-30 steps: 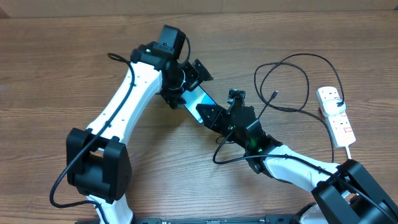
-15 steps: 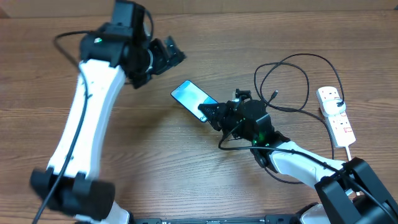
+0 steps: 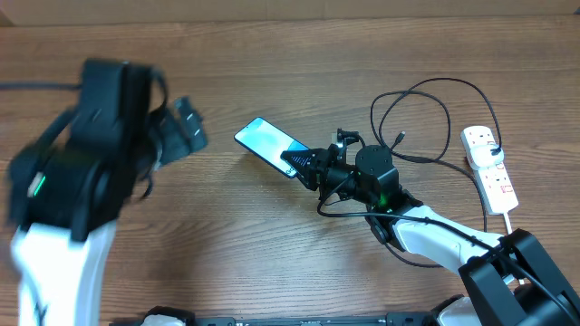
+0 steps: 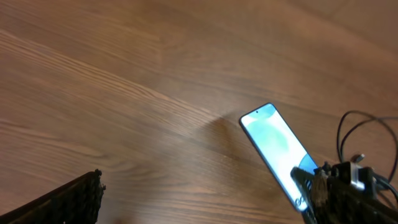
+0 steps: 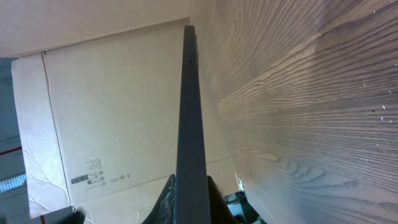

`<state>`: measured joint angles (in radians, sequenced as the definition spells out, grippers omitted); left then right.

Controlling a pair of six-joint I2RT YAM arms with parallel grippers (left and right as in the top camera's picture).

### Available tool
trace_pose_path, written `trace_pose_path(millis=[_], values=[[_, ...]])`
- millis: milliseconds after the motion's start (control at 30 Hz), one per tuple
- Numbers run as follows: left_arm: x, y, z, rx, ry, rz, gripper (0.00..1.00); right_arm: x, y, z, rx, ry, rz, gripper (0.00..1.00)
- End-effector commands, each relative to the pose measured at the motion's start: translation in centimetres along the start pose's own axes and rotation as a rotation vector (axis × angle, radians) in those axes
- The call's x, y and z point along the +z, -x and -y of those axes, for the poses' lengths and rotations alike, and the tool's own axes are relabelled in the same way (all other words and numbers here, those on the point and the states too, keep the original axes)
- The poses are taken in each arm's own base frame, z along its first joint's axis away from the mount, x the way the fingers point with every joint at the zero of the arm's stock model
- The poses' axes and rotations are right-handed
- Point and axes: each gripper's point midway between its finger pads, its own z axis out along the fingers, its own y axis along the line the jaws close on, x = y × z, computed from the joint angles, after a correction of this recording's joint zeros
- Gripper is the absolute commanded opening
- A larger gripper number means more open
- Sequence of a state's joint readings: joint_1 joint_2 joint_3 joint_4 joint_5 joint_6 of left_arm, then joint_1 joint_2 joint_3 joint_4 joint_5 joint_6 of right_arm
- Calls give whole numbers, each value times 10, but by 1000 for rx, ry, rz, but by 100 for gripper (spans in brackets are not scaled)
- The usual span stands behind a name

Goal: Plug charger to phone and switch on socket
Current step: 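Bring the left gripper down to grasp the smartphone's lower end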

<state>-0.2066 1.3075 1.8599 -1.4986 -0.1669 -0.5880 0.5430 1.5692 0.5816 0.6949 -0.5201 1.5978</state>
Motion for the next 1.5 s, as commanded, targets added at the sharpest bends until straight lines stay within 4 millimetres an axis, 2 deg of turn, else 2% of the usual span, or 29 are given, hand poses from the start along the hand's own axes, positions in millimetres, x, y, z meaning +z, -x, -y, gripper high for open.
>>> trace_pose_path(millis=[0,100,200,333,433,533,733,867,1133,1267,1467], values=[[-44,-1,-27,-49,9,133,100,0,-2,-12,-13,32,-14,4],[-62,-19,-43,-121,-14,158,100,0,-3,-11,-12,30,-15,4],[-70,-45,-61,-211,-33,173,100,0,-2,-7,-3,15,-13,4],[-56,-83,-83,-343,-32,156,100,0,-2,-6,1,9,-14,4],[-31,-108,-89,-461,-58,124,100,0,-4,-6,1,9,-24,4],[-2,-126,-73,-536,-146,60,99,0,-6,-6,1,8,-33,4],[58,-150,-13,-628,-389,-162,100,0,-5,-6,1,8,-31,4],[87,-155,19,-725,-542,-260,100,0,-5,-6,-4,8,-31,4],[127,-169,45,-914,-632,-432,100,-1,-13,-5,23,3,-78,4],[142,-175,60,-900,-659,-525,99,-1,-19,-8,38,14,-108,4],[166,-165,82,-863,-725,-561,91,-2,-29,-8,35,9,-167,4]])
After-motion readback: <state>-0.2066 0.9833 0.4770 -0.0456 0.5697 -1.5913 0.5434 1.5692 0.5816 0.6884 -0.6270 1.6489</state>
